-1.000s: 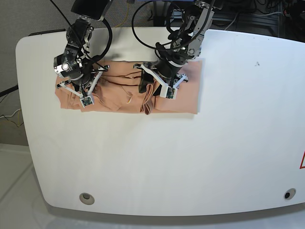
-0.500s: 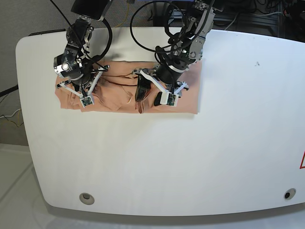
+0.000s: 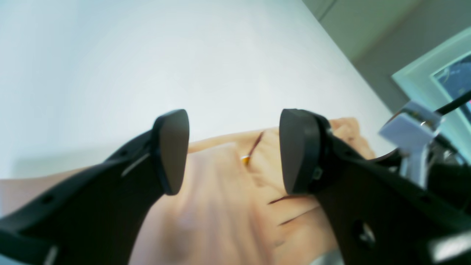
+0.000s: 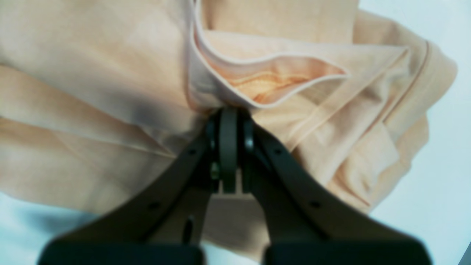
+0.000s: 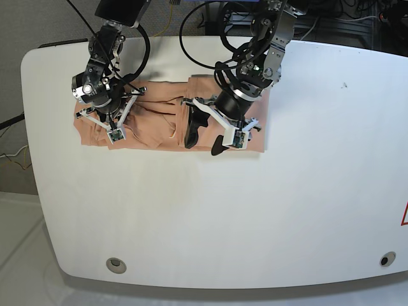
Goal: Fold the T-shirt properly
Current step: 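Release the fabric and move the left gripper onto the new folded edge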
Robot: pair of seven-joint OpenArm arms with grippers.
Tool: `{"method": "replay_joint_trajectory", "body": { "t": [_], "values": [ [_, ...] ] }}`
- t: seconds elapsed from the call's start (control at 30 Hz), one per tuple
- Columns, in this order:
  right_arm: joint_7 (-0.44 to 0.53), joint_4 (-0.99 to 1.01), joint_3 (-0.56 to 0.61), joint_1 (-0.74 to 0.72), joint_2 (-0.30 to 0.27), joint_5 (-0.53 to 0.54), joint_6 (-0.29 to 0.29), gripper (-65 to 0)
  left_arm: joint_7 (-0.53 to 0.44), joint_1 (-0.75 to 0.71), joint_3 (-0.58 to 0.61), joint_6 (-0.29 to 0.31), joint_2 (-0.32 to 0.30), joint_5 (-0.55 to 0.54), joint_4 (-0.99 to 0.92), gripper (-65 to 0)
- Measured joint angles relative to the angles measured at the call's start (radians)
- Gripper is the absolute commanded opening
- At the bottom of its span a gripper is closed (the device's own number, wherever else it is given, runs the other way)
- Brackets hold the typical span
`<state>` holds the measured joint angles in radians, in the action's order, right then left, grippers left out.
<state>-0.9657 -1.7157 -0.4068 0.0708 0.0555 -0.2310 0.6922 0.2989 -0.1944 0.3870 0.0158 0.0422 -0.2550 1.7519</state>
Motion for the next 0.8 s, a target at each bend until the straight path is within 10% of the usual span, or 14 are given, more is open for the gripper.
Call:
{"method": "replay_joint_trajectory", "body": {
  "t": [0.4, 0.8],
  "values": [
    [0.000, 0.000, 0.000, 0.000, 0.000, -0.001, 0.000, -62.6, 0.006, -0.071, -0.006, -0.087, -0.156, -0.001, -0.005, -31.7],
    [0.000, 0.000, 0.000, 0.000, 0.000, 0.000, 0.000, -62.6, -0.011, -0.076, -0.048, -0.079, -0.167, -0.008, -0.157, -65.0]
  ]
}}
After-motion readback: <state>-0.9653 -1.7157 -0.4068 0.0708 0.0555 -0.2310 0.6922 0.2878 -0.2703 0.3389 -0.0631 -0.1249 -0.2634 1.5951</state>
